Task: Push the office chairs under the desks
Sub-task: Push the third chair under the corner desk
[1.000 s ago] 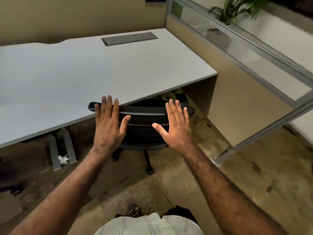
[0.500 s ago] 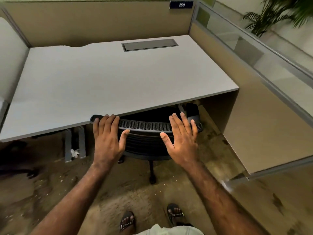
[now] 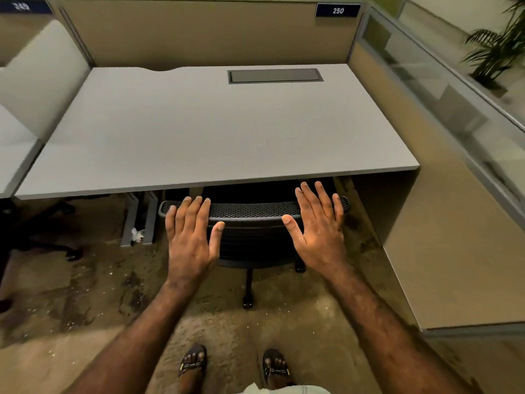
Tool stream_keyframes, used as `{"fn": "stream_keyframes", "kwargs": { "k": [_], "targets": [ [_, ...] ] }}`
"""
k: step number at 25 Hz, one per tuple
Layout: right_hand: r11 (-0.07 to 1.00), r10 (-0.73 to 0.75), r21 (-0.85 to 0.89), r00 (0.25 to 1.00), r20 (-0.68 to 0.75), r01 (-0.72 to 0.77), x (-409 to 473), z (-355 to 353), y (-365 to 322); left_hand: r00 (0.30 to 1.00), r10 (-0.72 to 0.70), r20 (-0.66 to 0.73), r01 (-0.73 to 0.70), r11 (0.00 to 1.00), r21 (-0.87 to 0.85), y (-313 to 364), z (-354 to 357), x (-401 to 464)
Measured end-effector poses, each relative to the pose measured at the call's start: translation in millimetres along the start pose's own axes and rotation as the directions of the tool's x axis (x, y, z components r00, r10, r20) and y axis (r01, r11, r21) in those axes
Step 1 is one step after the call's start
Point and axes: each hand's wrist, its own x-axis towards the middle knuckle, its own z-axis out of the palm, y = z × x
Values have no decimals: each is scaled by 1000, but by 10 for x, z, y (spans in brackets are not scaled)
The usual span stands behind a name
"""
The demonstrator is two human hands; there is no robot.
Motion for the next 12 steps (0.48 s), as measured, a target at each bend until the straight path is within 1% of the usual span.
{"fn": "stream_keyframes", "kwargs": {
  "k": [3,6,10,12],
  "targets": [
    [999,-37,14,999,23,37,105,-39,156,999,-41,1,41,999,19,133,51,41],
    [998,-58,21,994,87,57,203,-65,293,998,-55,1,55,998,31,261,91,66],
    [998,-53,39,987,152,47,429,-67,361,995,-77,60,74,996,46,308,125,268],
    [998,-44,49,983,181,36,594,-56,378,989,-84,122,77,995,65,293,142,404]
  ]
}}
